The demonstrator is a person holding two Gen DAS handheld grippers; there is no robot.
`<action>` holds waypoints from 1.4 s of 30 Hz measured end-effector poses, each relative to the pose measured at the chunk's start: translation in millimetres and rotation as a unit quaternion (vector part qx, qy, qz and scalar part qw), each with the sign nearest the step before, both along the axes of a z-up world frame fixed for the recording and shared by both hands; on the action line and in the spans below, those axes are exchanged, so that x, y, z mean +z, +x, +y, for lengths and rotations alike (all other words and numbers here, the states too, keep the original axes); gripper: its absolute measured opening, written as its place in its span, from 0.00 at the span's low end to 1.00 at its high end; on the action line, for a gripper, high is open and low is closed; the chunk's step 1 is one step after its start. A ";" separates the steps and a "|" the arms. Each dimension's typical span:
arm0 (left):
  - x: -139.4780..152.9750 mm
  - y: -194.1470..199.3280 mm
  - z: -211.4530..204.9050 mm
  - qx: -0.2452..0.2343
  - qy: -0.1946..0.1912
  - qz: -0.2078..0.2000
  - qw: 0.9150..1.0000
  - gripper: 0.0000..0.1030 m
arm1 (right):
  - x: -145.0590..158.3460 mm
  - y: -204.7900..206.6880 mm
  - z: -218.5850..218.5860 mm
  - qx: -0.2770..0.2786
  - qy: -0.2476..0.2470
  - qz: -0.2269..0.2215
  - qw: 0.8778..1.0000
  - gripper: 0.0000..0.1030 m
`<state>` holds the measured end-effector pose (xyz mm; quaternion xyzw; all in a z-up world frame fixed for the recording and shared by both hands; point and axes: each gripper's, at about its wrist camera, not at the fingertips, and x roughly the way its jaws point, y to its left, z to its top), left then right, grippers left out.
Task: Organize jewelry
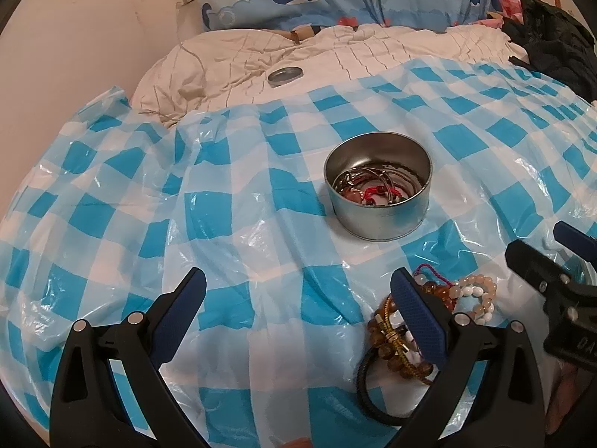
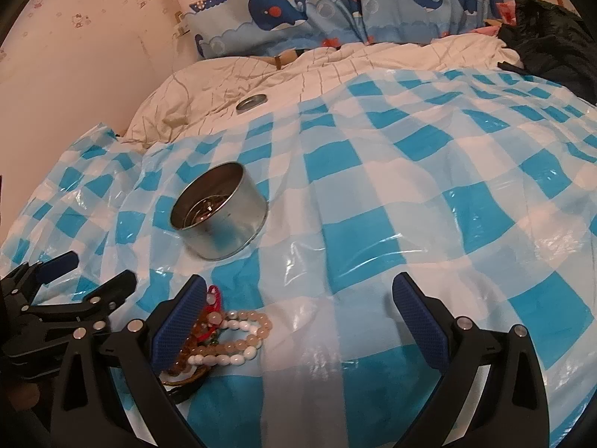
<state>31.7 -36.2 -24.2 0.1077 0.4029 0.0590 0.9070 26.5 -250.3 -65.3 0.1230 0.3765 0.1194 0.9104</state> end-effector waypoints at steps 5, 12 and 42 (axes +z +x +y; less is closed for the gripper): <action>-1.2 10.6 -7.6 -0.006 0.005 0.004 1.000 0.92 | 0.2 4.0 4.1 0.006 0.001 0.005 1.000 0.93; -1.3 12.2 -9.3 -0.006 0.006 0.005 1.000 0.92 | 0.3 7.4 6.5 0.009 0.001 0.008 1.000 0.93; 7.9 14.1 56.8 0.049 -0.145 0.008 0.988 0.92 | 4.2 9.0 0.4 -0.004 0.003 0.009 1.000 0.93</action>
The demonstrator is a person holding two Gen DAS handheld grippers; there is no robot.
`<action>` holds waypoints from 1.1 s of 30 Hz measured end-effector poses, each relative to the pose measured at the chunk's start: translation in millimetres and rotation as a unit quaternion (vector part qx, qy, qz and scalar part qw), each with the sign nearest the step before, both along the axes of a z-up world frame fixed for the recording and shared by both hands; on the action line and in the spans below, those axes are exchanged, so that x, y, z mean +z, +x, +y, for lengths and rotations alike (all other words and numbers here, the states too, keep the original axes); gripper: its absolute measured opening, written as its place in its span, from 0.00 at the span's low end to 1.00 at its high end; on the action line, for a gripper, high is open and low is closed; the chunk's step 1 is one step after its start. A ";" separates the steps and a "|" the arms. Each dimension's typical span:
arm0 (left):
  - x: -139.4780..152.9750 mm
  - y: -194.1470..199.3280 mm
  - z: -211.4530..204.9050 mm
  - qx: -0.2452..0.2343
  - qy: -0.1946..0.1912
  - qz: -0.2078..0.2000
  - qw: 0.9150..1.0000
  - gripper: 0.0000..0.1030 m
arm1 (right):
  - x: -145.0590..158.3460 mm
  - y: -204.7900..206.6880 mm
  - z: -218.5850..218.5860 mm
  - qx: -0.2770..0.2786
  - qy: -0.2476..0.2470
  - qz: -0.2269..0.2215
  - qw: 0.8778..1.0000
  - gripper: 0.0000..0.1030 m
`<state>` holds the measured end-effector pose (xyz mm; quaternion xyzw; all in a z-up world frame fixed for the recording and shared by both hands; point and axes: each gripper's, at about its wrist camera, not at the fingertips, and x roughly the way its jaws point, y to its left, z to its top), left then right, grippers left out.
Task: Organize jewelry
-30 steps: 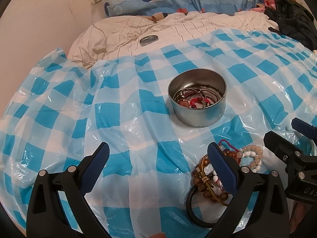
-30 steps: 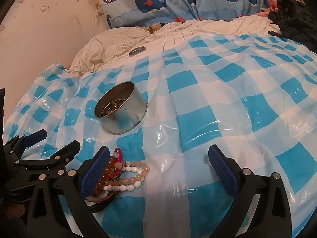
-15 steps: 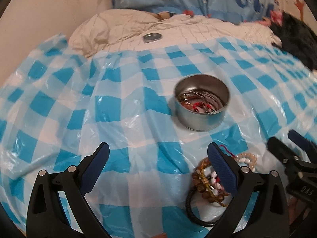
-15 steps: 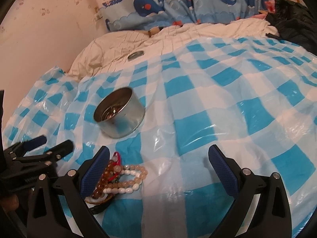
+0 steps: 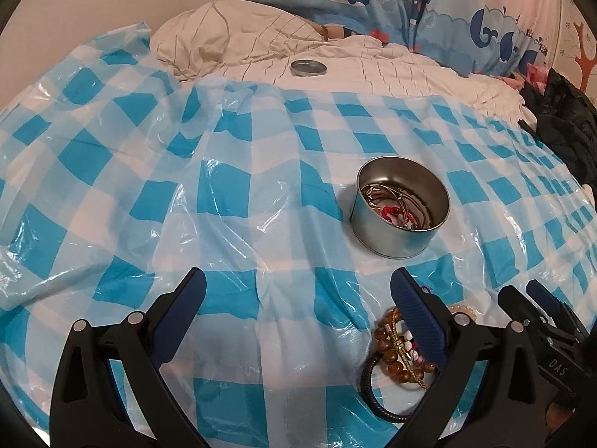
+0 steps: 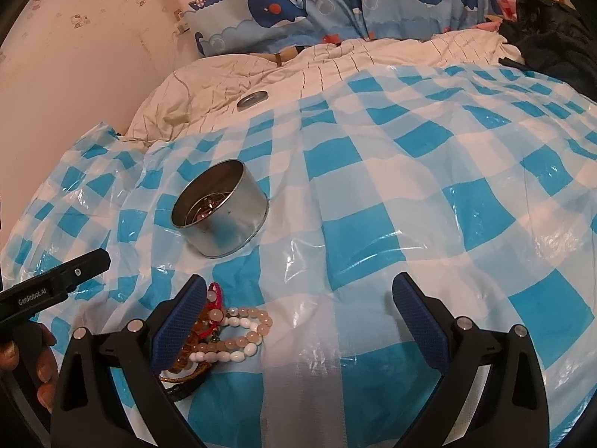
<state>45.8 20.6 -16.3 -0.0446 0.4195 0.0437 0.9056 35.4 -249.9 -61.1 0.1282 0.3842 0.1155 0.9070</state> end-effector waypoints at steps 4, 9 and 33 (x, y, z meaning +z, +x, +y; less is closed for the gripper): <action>0.3 0.6 -0.6 0.001 -0.002 0.002 1.000 0.92 | -0.9 1.4 -4.1 -0.004 0.007 0.004 1.000 0.93; -1.3 0.2 -7.8 -0.022 -0.005 0.007 1.000 0.92 | -4.4 5.9 -15.2 -0.017 0.027 0.016 0.999 0.93; -37.6 -23.2 -60.0 -0.181 0.006 0.061 0.982 0.35 | -7.0 9.0 -24.6 -0.025 0.055 0.034 0.998 0.93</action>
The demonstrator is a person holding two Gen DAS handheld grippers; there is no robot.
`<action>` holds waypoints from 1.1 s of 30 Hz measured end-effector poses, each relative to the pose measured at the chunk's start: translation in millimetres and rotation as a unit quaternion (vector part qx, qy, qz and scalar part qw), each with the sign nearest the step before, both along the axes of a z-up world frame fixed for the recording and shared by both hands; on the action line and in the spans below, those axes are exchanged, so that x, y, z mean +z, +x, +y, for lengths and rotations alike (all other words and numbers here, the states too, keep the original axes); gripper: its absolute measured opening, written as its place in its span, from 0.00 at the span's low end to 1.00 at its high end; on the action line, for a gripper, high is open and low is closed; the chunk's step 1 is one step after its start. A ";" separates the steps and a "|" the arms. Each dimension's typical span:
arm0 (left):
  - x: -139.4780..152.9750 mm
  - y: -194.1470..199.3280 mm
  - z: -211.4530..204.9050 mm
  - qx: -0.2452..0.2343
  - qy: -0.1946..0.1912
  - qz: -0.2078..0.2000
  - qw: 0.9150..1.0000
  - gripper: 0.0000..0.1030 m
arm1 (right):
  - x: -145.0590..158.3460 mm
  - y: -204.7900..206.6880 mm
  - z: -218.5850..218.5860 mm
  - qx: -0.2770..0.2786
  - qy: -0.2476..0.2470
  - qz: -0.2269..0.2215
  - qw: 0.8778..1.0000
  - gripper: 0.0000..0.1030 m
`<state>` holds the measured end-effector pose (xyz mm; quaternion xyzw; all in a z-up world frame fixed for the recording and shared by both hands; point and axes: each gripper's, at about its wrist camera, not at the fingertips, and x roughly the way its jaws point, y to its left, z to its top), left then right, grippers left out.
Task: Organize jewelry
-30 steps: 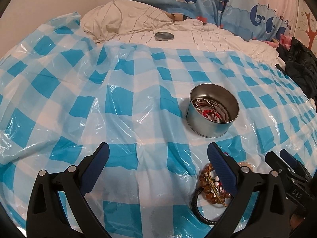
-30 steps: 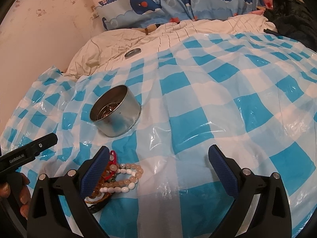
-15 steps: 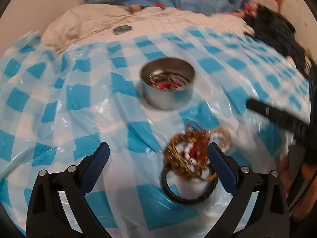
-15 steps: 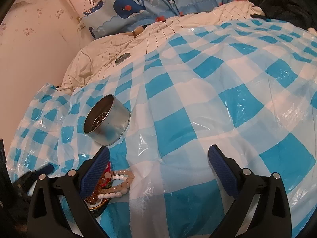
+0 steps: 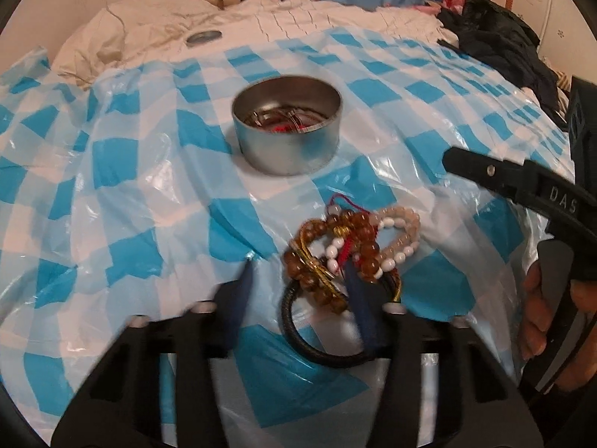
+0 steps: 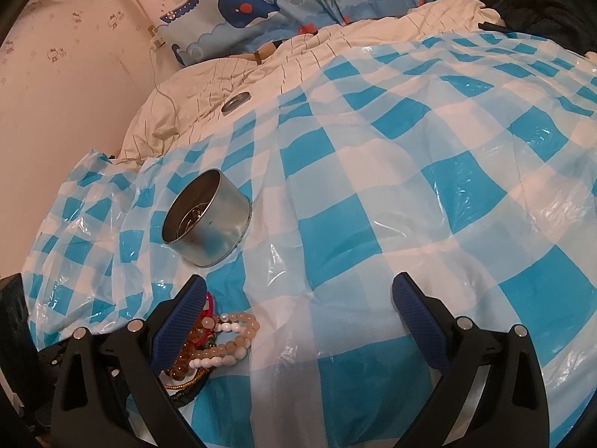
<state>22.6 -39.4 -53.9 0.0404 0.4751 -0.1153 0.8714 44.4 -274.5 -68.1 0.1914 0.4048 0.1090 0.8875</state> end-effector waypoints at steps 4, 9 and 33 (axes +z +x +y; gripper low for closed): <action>-2.5 -1.6 -7.7 -0.020 0.006 0.002 1.000 0.19 | -0.2 -0.4 1.4 0.001 -0.001 0.000 1.000 0.93; 0.0 -2.6 -7.5 -0.024 0.001 0.000 1.000 0.04 | -0.5 -0.4 2.0 0.001 -0.001 0.001 1.000 0.93; 61.8 -15.1 50.7 0.003 -0.194 -0.104 0.975 0.02 | 4.4 -9.8 36.4 0.080 -0.002 -0.021 0.997 0.93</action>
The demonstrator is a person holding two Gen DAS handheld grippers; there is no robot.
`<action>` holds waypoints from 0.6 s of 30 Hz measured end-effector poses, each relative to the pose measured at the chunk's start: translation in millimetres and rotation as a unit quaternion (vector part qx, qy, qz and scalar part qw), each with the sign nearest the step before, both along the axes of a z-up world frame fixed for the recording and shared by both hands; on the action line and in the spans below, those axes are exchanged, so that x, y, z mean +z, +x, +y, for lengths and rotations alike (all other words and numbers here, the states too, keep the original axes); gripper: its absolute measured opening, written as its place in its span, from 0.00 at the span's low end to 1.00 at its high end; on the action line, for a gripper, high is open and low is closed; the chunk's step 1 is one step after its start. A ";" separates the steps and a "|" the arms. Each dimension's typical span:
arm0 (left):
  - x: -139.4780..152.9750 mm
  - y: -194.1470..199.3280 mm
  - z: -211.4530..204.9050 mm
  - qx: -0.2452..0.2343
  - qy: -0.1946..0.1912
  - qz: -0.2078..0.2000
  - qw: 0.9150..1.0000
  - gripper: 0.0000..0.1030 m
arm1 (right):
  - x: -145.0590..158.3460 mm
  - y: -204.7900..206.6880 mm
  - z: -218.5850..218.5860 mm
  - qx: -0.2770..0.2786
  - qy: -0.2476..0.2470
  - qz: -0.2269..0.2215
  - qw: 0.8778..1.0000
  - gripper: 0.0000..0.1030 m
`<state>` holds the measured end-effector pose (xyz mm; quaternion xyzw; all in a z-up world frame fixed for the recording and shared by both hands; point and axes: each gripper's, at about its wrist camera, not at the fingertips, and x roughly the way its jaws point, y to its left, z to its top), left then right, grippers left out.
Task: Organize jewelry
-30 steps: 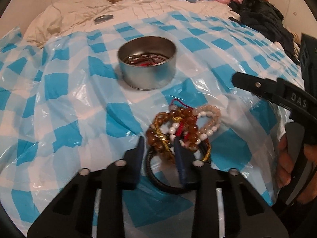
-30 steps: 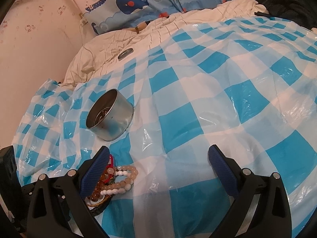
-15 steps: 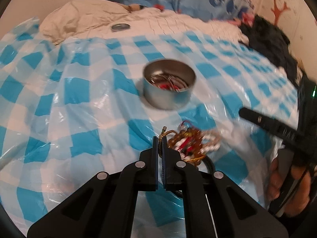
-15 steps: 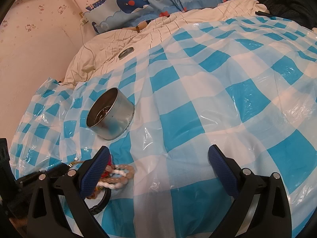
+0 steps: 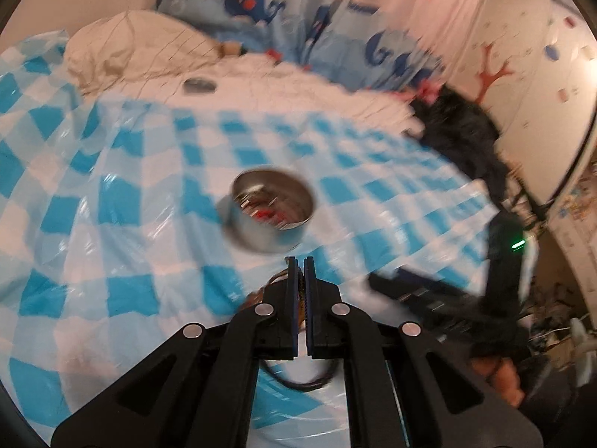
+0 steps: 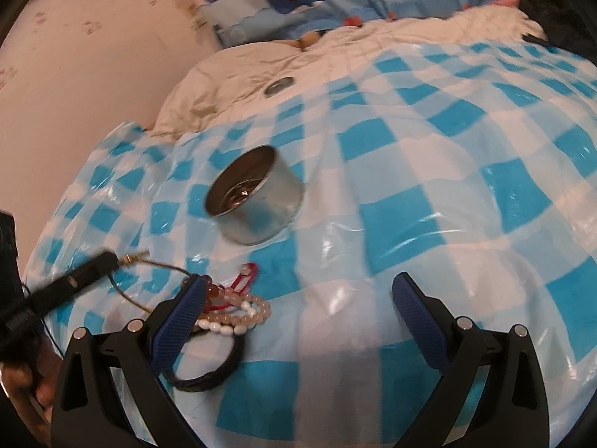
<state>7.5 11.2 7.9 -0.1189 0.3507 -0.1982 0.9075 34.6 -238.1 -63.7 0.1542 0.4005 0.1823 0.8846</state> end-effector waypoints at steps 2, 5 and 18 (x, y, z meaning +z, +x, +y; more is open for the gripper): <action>6.9 -5.1 3.8 -0.005 -0.027 -0.017 0.999 0.02 | -0.8 0.6 0.2 -0.001 -0.001 0.003 1.000 0.93; 11.6 -6.2 13.3 -0.005 -0.069 -0.026 0.997 0.02 | -4.2 2.6 -3.6 -0.006 0.007 0.013 1.000 0.93; -12.1 14.8 3.1 0.040 0.000 0.046 0.998 0.02 | -2.4 4.7 17.2 0.051 0.031 0.004 0.998 0.93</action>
